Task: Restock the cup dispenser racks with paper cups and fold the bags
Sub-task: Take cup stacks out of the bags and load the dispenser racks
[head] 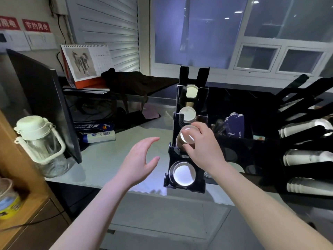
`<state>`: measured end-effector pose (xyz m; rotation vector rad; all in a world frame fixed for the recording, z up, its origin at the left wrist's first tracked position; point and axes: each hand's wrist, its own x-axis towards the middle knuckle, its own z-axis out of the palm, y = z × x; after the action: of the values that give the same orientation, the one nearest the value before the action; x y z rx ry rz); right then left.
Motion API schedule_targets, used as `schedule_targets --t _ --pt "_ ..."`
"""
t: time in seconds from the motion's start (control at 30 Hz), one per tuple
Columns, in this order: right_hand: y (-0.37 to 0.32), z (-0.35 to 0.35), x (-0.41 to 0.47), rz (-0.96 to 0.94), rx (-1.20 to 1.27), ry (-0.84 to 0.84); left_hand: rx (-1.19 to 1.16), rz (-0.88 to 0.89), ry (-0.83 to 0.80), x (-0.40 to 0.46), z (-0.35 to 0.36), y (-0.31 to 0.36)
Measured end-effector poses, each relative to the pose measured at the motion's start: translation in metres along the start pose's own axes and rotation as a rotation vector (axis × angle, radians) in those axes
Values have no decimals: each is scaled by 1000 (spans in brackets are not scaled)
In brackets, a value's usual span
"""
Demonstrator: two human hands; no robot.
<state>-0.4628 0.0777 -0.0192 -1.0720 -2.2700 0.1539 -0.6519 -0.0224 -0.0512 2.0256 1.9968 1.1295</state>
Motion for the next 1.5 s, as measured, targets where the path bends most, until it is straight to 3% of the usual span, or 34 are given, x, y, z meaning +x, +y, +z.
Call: schedule_targets --t 0.27,0.4,0.7,0.97,1.2,1.5 --pt "2 0 -1 76 -27 -49 -10 73 -58 4 -1 2" --pt "7 -4 -16 0 -55 -22 51 133 -71 6 -5 15" --pt "46 -55 -74 -14 -28 -12 163 261 -107 19 11 91" --pt "148 -168 -192 115 -150 17 120 462 -266 14 126 247" --pt "262 -294 -337 400 -225 100 -105 602 -344 -17 258 411" --pt "351 -403 -513 800 -344 300 -293 800 -610 -65 400 582"
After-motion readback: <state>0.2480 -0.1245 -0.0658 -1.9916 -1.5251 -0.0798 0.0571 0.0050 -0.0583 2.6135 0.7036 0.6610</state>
